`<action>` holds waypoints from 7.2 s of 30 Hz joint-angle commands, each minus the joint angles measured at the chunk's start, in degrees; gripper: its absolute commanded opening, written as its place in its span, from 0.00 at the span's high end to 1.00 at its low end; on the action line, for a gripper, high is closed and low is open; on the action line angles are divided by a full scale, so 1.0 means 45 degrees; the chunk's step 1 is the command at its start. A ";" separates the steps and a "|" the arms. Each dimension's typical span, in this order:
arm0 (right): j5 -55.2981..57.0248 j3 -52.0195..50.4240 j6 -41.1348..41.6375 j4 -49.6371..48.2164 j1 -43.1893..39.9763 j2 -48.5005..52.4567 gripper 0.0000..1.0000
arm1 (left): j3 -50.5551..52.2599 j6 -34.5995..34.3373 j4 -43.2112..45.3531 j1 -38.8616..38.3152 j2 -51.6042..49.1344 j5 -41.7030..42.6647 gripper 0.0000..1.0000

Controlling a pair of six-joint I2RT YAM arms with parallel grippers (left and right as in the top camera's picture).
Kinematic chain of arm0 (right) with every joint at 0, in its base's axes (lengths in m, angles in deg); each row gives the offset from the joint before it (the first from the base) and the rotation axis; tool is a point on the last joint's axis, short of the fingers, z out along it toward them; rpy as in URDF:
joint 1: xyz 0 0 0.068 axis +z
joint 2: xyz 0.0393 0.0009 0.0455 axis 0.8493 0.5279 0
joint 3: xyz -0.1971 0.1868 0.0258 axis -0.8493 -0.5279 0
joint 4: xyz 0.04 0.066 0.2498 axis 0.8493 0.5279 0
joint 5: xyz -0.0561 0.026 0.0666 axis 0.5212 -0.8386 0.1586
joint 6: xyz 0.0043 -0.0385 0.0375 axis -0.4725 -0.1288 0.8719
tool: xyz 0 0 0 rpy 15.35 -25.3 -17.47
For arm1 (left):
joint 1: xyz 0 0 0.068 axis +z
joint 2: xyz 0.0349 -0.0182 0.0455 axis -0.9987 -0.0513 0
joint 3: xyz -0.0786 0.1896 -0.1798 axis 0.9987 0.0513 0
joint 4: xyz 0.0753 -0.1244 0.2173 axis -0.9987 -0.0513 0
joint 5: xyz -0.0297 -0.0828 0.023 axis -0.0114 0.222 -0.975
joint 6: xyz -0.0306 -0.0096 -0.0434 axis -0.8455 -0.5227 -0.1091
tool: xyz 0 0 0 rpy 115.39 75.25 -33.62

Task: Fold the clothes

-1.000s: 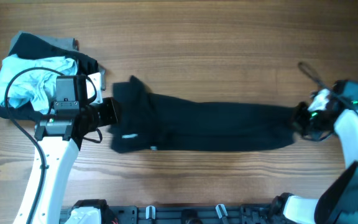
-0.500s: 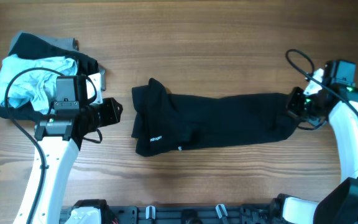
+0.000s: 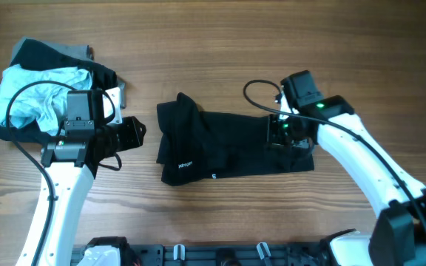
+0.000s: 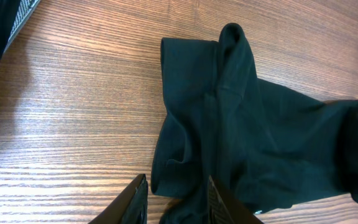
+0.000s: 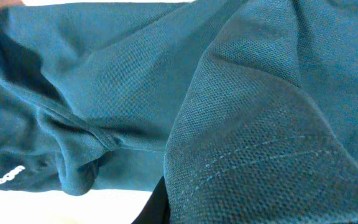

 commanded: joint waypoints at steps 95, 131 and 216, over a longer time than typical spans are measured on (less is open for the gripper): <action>-0.0627 -0.1200 0.0947 -0.1010 -0.1773 0.0418 0.84 | -0.6887 0.0486 -0.5221 -0.3580 -0.5921 -0.2841 0.96; -0.5688 -0.1200 -0.3526 -0.3045 -0.1768 -0.0568 0.36 | -0.9622 -0.2181 -0.7227 -0.7961 -0.6883 -0.5649 0.58; -0.0840 -0.1209 -0.1049 -0.0767 -0.0102 -0.2035 0.96 | -0.4109 0.0782 0.1598 -0.4770 -0.8179 0.1549 0.50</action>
